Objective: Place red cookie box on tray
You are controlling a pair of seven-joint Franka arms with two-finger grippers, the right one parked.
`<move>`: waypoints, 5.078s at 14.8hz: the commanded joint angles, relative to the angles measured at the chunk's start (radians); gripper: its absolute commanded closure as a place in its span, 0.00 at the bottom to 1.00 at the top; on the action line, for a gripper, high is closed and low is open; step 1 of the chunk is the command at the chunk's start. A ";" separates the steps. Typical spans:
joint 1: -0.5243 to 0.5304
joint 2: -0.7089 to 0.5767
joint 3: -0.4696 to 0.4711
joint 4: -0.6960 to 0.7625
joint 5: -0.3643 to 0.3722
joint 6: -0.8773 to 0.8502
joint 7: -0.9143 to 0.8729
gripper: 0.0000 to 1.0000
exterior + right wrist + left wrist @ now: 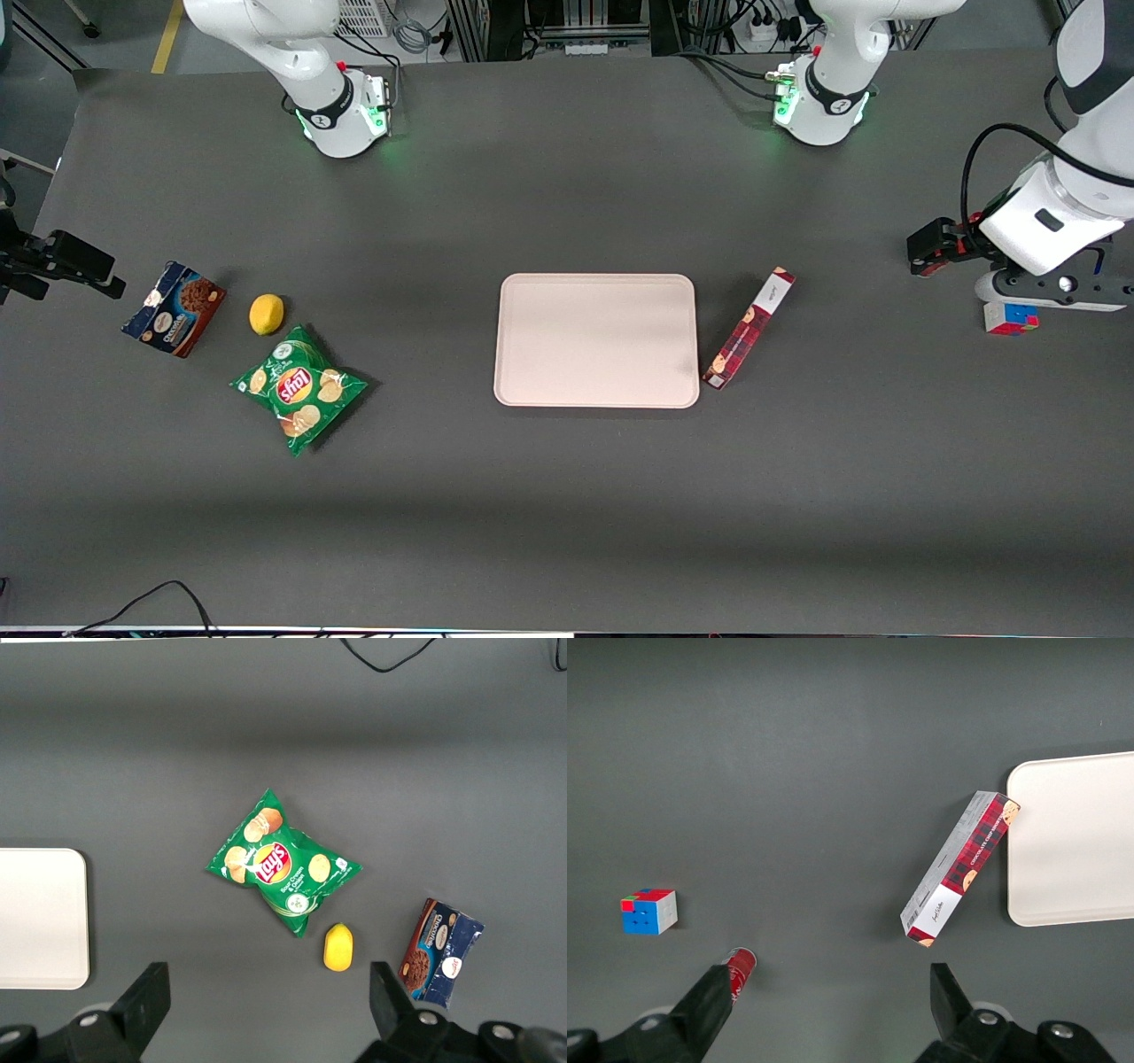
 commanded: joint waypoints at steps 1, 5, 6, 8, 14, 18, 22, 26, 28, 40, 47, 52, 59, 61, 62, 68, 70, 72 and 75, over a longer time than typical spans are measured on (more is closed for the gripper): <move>-0.012 -0.001 0.011 0.013 0.010 -0.017 0.012 0.00; -0.012 -0.001 0.011 0.013 0.010 -0.017 0.012 0.00; -0.012 -0.001 0.011 0.013 0.010 -0.019 0.012 0.00; -0.011 -0.001 0.011 0.013 0.010 -0.020 0.012 0.00; -0.015 0.000 0.004 0.013 0.001 -0.029 0.012 0.00; -0.063 0.010 0.000 0.011 -0.002 -0.031 0.011 0.00; -0.080 0.023 -0.063 0.011 -0.004 -0.040 0.011 0.00; -0.080 0.028 -0.161 0.005 -0.005 -0.107 0.000 0.00; -0.080 0.026 -0.186 -0.002 -0.005 -0.120 0.000 0.00; -0.074 -0.004 -0.189 -0.132 -0.005 0.072 0.485 0.00; -0.066 -0.072 -0.184 -0.407 -0.047 0.366 0.485 0.00; -0.069 -0.058 -0.184 -0.585 -0.048 0.627 0.482 0.00; -0.094 0.095 -0.192 -0.637 -0.033 0.816 0.329 0.00; -0.094 0.128 -0.192 -0.637 -0.027 0.831 0.328 0.00; -0.095 0.137 -0.192 -0.637 -0.013 0.845 0.328 0.00; -0.094 0.233 -0.187 -0.636 0.024 0.961 0.332 0.00; -0.092 0.247 -0.186 -0.636 0.024 0.969 0.335 0.00; -0.086 0.261 -0.184 -0.636 0.036 0.971 0.335 0.00; -0.083 0.278 -0.166 -0.634 0.077 0.980 0.333 0.00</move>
